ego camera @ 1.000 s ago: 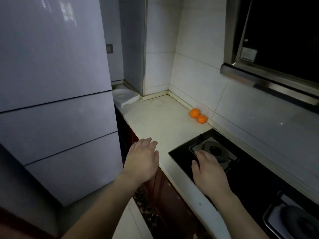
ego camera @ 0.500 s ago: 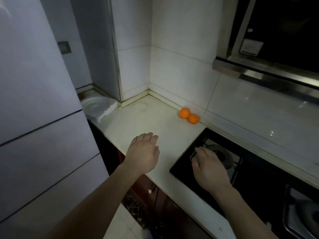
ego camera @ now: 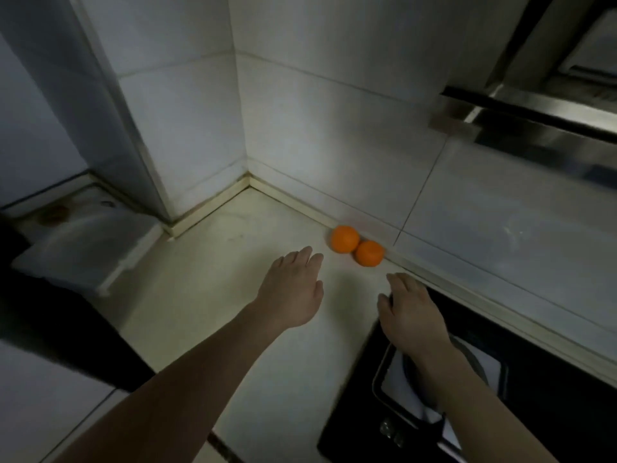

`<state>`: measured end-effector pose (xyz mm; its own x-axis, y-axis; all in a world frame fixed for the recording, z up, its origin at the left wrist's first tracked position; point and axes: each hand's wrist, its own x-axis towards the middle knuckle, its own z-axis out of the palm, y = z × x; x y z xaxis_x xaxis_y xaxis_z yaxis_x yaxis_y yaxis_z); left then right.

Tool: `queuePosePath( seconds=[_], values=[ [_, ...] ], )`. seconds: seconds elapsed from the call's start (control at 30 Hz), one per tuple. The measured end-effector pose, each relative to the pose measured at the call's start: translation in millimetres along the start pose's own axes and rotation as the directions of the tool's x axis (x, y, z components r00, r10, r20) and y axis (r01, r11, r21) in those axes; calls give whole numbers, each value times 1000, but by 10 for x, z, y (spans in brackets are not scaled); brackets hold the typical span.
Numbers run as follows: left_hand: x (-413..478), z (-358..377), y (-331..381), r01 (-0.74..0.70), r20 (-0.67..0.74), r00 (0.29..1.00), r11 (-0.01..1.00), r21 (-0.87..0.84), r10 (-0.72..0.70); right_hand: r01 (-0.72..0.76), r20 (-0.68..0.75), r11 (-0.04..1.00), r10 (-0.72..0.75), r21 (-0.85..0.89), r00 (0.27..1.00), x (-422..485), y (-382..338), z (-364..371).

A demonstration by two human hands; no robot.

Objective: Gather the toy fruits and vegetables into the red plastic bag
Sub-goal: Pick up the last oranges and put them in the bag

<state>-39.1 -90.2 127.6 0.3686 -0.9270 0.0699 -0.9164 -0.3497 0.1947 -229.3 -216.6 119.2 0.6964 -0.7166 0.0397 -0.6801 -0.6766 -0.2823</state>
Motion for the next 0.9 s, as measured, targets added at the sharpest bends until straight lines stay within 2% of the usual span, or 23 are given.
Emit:
queuePosePath(
  seconds=[0.23,0.4,0.53,0.73,0.9],
  values=[
    [1166,551,-151,-7,42,999,996,-88,10,-60,72,998,62,-31,995,1084,344,297],
    [1716,994,-258,10,107,994,986,-166,8,-115,132,993,111,19,985,1595,502,642],
    [2011,1245,-302,-6,107,994,965,-261,35,-115,163,993,115,-10,980,1841,625,884],
    [2162,1526,-316,-17,60,997,949,-315,38,-109,96,994,109,-1,989,1971,717,1248],
    [2232,1604,-327,-3,2,1000,924,-381,4,-158,36,982,155,102,987,1981,689,1351]
  ],
)
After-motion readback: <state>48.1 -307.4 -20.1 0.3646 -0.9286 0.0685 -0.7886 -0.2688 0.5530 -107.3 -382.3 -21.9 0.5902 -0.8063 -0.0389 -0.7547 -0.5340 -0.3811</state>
